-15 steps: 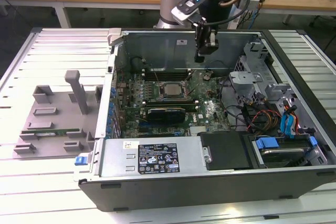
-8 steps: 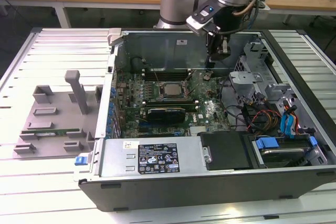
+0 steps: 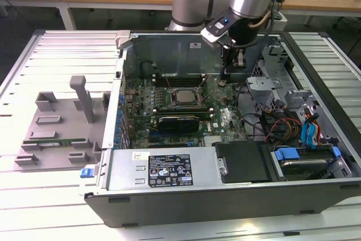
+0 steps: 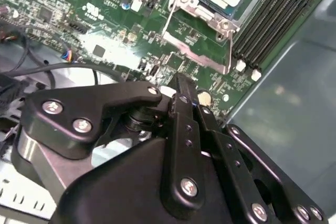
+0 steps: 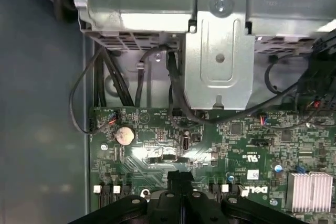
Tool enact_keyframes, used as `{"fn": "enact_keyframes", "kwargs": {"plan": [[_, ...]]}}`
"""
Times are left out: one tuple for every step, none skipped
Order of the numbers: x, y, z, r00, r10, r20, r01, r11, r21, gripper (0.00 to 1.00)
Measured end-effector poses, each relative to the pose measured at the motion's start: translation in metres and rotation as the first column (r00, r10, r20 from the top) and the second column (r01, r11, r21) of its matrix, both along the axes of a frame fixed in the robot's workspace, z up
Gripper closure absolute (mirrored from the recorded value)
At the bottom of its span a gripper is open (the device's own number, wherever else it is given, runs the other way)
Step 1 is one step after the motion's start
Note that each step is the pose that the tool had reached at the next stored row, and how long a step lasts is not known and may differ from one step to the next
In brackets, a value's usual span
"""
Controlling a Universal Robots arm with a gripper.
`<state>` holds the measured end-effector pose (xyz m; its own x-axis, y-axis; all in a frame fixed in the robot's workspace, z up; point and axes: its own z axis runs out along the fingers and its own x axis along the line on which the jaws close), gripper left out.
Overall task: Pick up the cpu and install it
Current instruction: 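Close the cpu cover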
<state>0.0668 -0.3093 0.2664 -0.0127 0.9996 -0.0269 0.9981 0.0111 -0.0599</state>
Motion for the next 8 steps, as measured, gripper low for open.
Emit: {"fn": "enact_keyframes", "kwargs": {"plan": [[-0.0026, 0.0021, -0.0049, 1.0000, 0.010, 0.0013, -0.010, 1.0000, 0.0002, 0.89], [-0.0036, 0.0034, -0.0086, 0.9997, 0.025, 0.0021, -0.025, 0.9997, 0.0000, 0.89], [-0.0041, 0.0036, -0.0143, 0.9994, 0.035, 0.0021, -0.035, 0.9994, -0.0001, 0.89], [-0.0044, 0.0036, -0.0157, 0.9994, 0.035, 0.0021, -0.035, 0.9994, 0.0000, 0.89], [-0.0044, 0.0036, -0.0157, 0.9994, 0.035, 0.0021, -0.035, 0.9994, -0.0001, 0.89], [-0.0044, 0.0036, -0.0157, 0.9994, 0.035, 0.0020, -0.035, 0.9994, -0.0002, 0.89], [-0.0044, 0.0036, -0.0157, 0.9994, 0.035, 0.0021, -0.035, 0.9994, -0.0001, 0.89], [-0.0046, 0.0036, -0.0158, 0.9994, 0.035, 0.0021, -0.035, 0.9994, 0.0001, 0.89]]}}
